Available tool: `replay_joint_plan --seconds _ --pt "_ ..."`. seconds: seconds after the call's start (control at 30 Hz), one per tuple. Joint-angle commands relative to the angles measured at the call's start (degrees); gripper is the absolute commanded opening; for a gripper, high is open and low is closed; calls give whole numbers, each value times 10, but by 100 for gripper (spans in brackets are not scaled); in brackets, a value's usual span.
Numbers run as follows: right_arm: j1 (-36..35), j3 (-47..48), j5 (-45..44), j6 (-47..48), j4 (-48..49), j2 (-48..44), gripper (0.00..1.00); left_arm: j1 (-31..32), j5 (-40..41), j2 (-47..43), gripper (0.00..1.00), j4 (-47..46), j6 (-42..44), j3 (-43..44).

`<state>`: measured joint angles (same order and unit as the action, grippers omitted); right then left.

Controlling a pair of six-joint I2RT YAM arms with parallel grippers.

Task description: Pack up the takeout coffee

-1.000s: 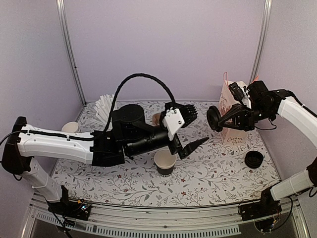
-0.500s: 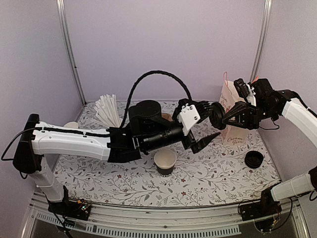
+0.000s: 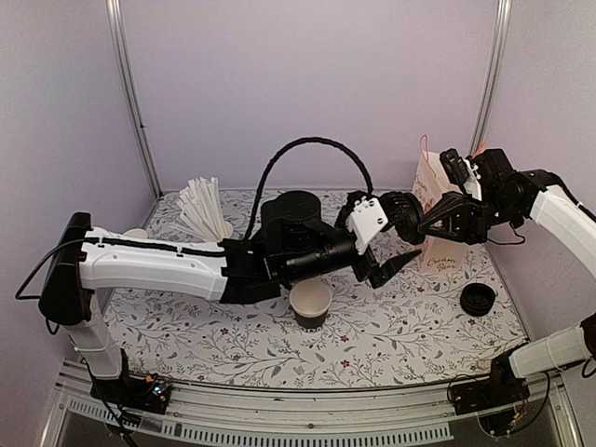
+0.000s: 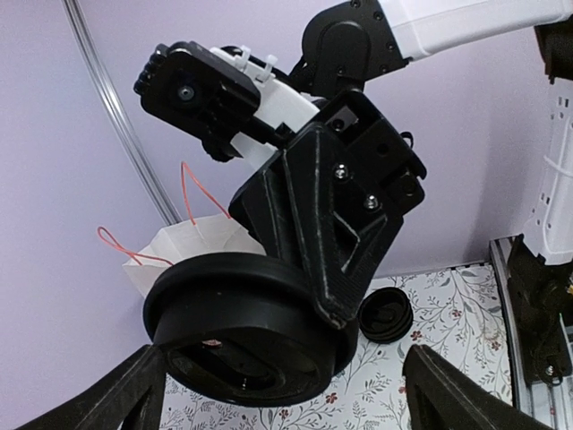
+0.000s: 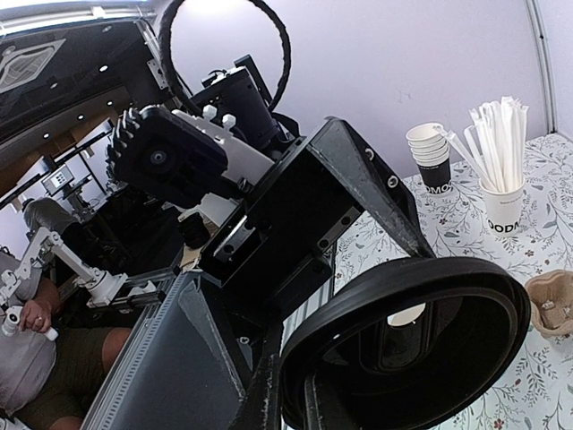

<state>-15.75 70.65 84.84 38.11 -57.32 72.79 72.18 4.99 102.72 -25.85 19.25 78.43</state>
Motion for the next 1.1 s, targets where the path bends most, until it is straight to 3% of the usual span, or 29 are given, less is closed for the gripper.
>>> replay_joint_plan --seconds 0.0,0.47,1.07 --pt "-3 -11 16 1 3 -12 7 -10 14 7 95 -18 -16 17" --pt "-3 -13 19 -3 5 -19 7 -21 -10 38 95 6 -43 47" --pt "-3 -20 13 -10 15 -25 7 -32 -36 32 81 -8 -60 26"
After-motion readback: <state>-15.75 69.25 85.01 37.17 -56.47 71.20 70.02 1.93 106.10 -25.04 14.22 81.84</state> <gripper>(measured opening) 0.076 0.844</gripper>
